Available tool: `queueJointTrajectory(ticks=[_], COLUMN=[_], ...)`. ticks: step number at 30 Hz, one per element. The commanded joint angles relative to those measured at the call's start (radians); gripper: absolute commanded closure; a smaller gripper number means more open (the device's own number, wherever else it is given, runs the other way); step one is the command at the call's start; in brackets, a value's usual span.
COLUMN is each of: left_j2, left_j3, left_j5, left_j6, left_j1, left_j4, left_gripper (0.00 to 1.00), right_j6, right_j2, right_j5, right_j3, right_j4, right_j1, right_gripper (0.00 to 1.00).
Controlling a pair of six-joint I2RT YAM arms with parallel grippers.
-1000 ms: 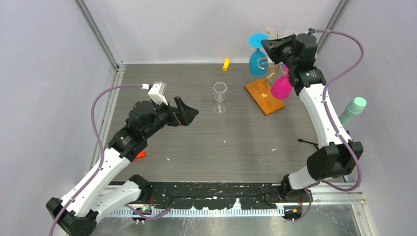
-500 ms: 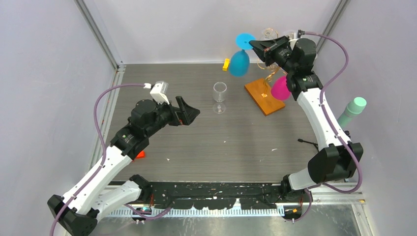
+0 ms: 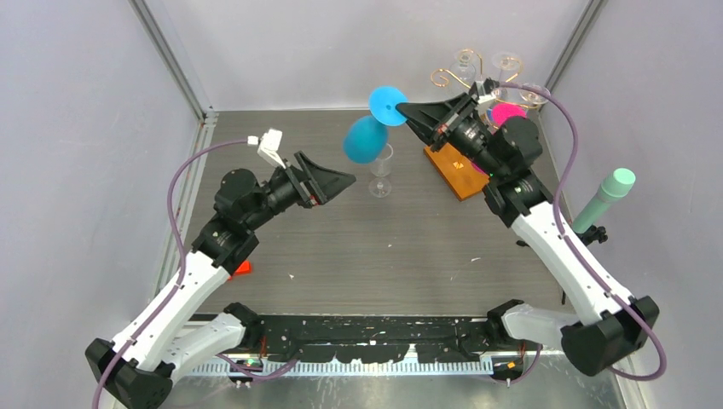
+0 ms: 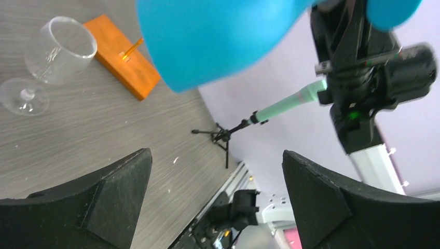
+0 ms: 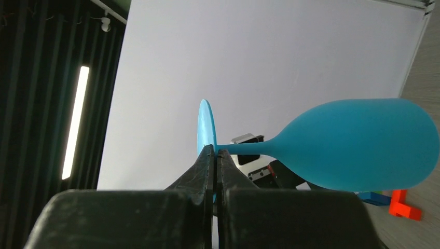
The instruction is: Take the wine glass off the wine glass rack
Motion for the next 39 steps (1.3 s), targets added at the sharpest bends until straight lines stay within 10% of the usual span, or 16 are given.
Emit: queueJointTrajectory(ticks=[1,28,39], left_j2=[-0.015,0.201,0.171], left_j3=[-0.038,-0.064,-0.064], left_j5=[0.083,0.312,0.299], left_j6=[-0.181,-0.675,-0.659], left_j1=[0.057,0.097,0.098], left_j4=[0.229,0.942,1.017], left_gripper=[0.00,0.16,0.80], right_j6=[0.087,0.327,0.396], right_j2=[-0.125,-0.210,-0.199], right_j5=[0.081,0.129,0.151], right_j3=[-0.083,-0.306,-0.371], right_j4=[0.116,0.360,0.359], right_j1=[0.015,0.037,0.037], right_gripper=[1.00,1.00,1.00])
